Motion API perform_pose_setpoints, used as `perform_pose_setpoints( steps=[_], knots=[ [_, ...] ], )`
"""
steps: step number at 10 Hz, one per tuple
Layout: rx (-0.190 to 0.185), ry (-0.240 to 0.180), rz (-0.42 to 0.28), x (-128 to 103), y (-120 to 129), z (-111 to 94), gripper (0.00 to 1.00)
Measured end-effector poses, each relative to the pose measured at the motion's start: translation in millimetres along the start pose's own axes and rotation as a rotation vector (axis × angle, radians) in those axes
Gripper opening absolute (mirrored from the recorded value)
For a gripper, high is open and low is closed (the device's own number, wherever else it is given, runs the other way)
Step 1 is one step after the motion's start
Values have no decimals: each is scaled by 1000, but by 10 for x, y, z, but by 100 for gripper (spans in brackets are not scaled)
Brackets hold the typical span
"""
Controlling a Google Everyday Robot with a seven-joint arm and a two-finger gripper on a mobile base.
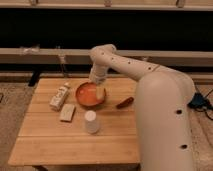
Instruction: Place the pepper in the ceramic bowl
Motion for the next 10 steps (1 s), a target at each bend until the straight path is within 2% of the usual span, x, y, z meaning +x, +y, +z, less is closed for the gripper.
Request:
perform_pose_setpoints(
  steps=[2, 4, 6, 8, 10],
  knots=[
    [5, 21, 6, 164, 104, 106, 78],
    [-5, 33, 32, 479, 331, 272, 78],
    [-26, 52, 78, 810, 551, 376, 78],
    [-68, 79, 134, 1117, 720, 488, 78],
    [-98, 97, 160, 1260, 752, 549, 78]
  ],
)
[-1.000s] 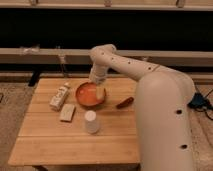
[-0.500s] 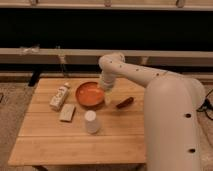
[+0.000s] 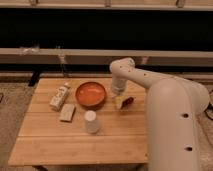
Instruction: Place the pepper in the ceramic bowl
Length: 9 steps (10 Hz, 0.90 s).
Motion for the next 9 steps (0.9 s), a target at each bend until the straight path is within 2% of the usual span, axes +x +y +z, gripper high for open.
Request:
perform_pose_setpoints(
  steps=[1, 4, 8, 9],
  knots=[
    [-21, 13, 13, 85, -6, 56, 78],
    [-53, 34, 48, 323, 36, 150, 78],
    [-53, 23, 150, 696, 265, 232, 78],
    [-53, 21, 172, 750, 278, 246, 72]
  ],
)
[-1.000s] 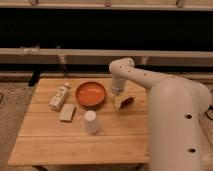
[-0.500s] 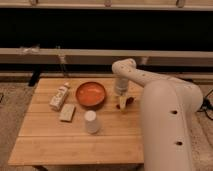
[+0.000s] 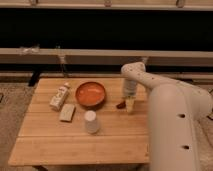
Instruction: Place the pepper in the ceramic bowl
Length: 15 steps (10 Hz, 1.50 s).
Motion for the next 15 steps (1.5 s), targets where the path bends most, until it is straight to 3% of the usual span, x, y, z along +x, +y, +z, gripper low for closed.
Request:
perform_pose_setpoints(
  steps=[3, 7, 9, 11, 12, 15],
  knots=[
    [-18, -12, 37, 45, -13, 52, 42],
    [-25, -3, 36, 73, 7, 28, 4],
    [-25, -1, 31, 65, 11, 13, 1],
    [-2, 8, -6, -34, -61, -149, 1],
    [26, 11, -52, -270, -210, -384, 1],
    [68, 18, -147, -780, -536, -816, 1]
  ],
)
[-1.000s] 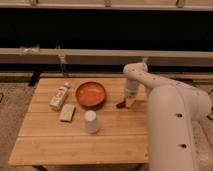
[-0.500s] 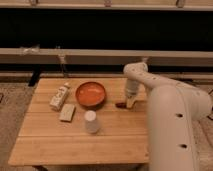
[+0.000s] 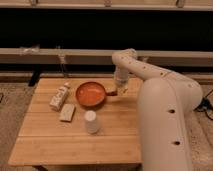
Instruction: Place the pepper in the ceramic bowl
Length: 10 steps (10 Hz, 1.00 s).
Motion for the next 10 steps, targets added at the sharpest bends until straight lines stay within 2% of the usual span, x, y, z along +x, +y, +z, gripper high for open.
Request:
perform_pose_setpoints(
  steps=[2, 4, 5, 6, 8, 10],
  knots=[
    [26, 0, -68, -224, -247, -197, 1],
    [36, -14, -148, -507, -476, -205, 1],
    [33, -24, -181, -663, -553, -160, 6],
    [30, -36, -203, -771, -601, -121, 14],
    [8, -79, -245, -926, -627, 79, 36],
    [-3, -108, -278, -1067, -658, 151, 54]
  ],
)
